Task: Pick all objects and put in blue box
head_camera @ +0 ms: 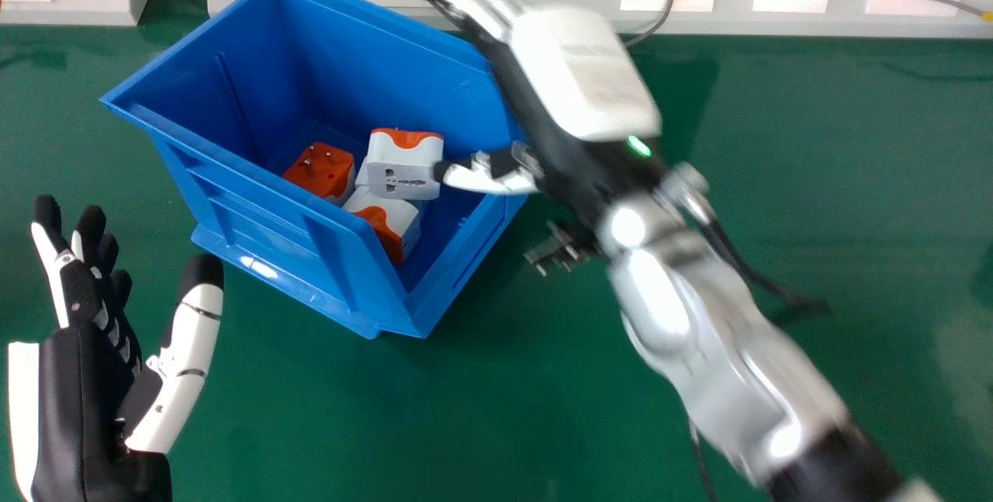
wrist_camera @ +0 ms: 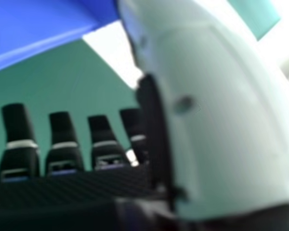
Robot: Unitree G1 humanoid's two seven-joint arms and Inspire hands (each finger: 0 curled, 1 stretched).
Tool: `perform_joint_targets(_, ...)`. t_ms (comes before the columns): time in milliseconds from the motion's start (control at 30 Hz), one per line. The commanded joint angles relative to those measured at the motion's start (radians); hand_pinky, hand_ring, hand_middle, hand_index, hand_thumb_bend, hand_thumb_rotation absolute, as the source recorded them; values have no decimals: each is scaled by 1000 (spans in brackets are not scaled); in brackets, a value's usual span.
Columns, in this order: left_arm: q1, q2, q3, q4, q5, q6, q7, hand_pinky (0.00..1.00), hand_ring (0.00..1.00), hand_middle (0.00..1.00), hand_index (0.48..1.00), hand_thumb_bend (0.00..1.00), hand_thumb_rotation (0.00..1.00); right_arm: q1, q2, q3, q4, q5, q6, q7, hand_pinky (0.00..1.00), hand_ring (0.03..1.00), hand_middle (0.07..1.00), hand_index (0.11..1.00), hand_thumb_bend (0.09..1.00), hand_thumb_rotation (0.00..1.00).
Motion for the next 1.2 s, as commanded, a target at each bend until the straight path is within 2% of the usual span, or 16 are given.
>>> perform_joint_targets(0,-5,14,5,-5,1,-5,-3,1000,1000,1000,995,471,469,71,-4,-47,-90,27,-12,-18,741,871,921,900,299,379)
perform_joint_targets(67,-11,17,6,-4,-9,0,-7,1000,1000,1000,997,475,465,183,-6,-89,-177,75,-34,-20,747,878,926,911,303,413)
perform_joint_targets(133,-16,20,8,-2,-13,2,-9,1000,1000,1000,996,472,451,280,-2,-130,-247,136,-57,-10,759,902,941,930,296,447)
perform_joint_targets(200,-21,24,11,0,-13,3,-12,1000,1000,1000,999,471,447,368,-1,-171,-302,206,-77,12,821,953,977,969,279,604)
perform_joint_targets(233,-23,26,12,1,-15,2,-14,1000,1000,1000,1000,471,448,408,1,-190,-328,239,-78,27,863,980,991,987,289,770)
perform_joint_targets(267,-25,27,14,3,-16,0,-15,1000,1000,1000,1000,471,449,448,8,-210,-357,277,-68,46,898,990,996,994,312,880)
perform_joint_targets(333,-29,30,16,4,-17,1,-16,1000,1000,1000,1000,474,451,503,20,-242,-390,347,-62,80,959,998,999,999,372,969)
perform_joint_targets(433,-37,36,20,5,-16,8,-17,1000,1000,1000,995,451,449,556,41,-289,-410,472,-54,144,995,1000,1000,1000,461,996)
perform_joint_targets(533,-44,39,21,-3,-6,30,-11,1000,1000,1000,991,454,453,596,52,-333,-419,592,-53,211,1000,1000,1000,1000,499,1000)
perform_joint_targets(600,-49,42,22,-3,-6,35,-10,1000,1000,1000,993,449,453,611,58,-355,-416,646,-59,243,1000,1000,1000,1000,527,1000)
perform_joint_targets(667,-57,45,23,2,-11,36,-13,1000,1000,1000,994,449,451,621,66,-378,-404,704,-71,275,1000,1000,1000,1000,550,1000)
perform_joint_targets(767,-69,51,27,14,-14,30,-14,1000,1000,1000,995,446,447,627,75,-410,-395,770,-62,315,1000,1000,1000,1000,569,1000)
perform_joint_targets(867,-79,56,31,25,-21,23,-16,1000,1000,1000,998,449,450,634,83,-445,-382,839,-69,353,1000,1000,1000,1000,576,1000)
perform_joint_targets(933,-87,58,32,33,-21,24,-13,1000,1000,1000,998,453,449,630,85,-458,-370,851,-73,366,1000,1000,1000,1000,587,1000)
perform_joint_targets(1033,-94,59,34,40,-29,18,-16,1000,1000,1000,993,441,435,626,93,-480,-358,873,-85,387,1000,1000,1000,1000,595,1000)
perform_joint_targets(1167,-105,59,42,61,-34,1,-14,1000,1000,1000,983,458,460,623,103,-506,-338,904,-108,412,1000,1000,1000,1000,569,1000)
